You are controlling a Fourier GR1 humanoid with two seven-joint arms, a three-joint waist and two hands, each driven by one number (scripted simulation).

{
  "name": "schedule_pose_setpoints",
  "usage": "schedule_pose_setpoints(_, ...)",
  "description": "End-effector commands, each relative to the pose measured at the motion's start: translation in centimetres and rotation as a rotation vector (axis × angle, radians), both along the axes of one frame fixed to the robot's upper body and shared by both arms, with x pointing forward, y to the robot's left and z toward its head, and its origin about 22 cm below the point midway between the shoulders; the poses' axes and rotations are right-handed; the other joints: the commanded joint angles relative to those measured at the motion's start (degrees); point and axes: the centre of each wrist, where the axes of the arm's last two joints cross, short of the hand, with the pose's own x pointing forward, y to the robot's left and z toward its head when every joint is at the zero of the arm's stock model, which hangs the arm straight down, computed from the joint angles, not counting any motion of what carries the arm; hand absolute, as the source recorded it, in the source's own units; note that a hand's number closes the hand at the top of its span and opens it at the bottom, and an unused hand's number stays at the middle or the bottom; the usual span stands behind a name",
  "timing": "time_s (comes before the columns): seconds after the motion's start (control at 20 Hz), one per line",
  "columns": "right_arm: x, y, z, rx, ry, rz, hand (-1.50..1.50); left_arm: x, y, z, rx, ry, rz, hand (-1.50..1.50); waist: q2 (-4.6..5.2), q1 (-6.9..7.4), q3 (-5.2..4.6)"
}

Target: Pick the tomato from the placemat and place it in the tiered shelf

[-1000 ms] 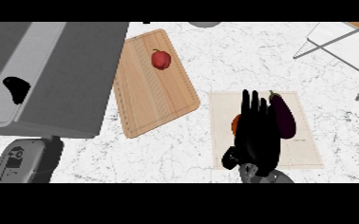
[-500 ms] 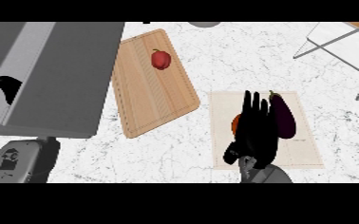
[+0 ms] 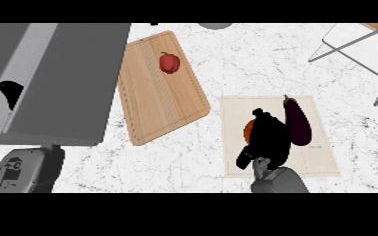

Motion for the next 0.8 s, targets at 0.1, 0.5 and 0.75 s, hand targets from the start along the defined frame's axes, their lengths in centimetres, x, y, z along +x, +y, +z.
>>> schedule_pose_setpoints(0.1, 0.0, -0.8, -1.1, -0.115, 0.032, 0.017, 1.5, 0.3, 0.6, -0.1, -0.001, 0.001, 0.012, 0.0, 0.14, -0.14, 0.15)
schedule_pose_setpoints(0.5, 2.0, 1.2, -1.0, -0.146, -0.134, 0.034, 1.5, -0.2, -0.3, -0.3, 0.001, -0.004, 0.004, 0.0, 0.15, 0.03, 0.16)
schedule_pose_setpoints(0.75, -5.4, 1.1, -1.6, 0.078, 0.026, 0.791, 1.5, -0.3, -0.3, 0.1, 0.004, 0.008, 0.002, 0.0, -0.52, 0.4, 0.33)
